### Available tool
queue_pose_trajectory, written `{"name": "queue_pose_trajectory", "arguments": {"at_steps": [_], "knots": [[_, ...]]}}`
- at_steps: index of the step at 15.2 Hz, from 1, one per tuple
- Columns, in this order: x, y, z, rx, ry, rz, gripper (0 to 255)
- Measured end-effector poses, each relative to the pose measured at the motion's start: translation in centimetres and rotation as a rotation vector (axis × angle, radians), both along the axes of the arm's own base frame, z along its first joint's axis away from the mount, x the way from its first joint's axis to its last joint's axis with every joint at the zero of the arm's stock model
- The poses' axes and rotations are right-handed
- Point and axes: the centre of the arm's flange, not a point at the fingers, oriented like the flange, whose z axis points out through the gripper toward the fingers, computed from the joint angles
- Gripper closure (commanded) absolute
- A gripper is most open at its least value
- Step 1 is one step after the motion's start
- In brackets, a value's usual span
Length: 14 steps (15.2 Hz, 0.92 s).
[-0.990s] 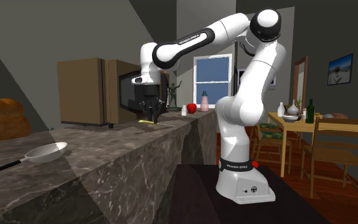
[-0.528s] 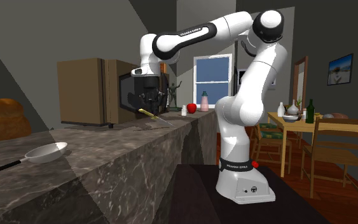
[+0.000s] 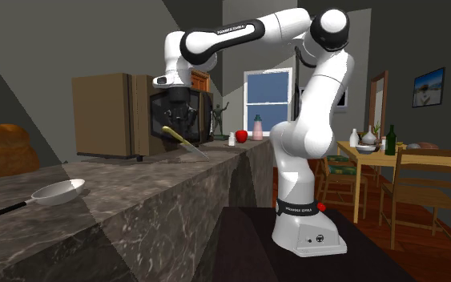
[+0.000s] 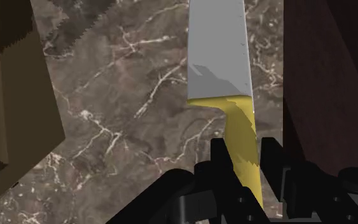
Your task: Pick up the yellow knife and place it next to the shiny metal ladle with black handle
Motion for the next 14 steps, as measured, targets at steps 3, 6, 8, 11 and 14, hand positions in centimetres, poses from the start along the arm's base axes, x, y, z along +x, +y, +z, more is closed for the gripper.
{"name": "queue_pose_trajectory", "arguments": {"at_steps": [3,6,8,11,14], "knots": [[2.8,2.2,0.1,0.000,0.000,0.000,255],[5.7,5.1,0.0,0.001,0.000,0.000,255],[7.7,6.6,-0.2,0.000,0.000,-0.001,255],[10.9,9.2,-0.1,0.000,0.000,0.000,255],[13.9,11.9,-0.1,0.000,-0.001,-0.001,255]]}}
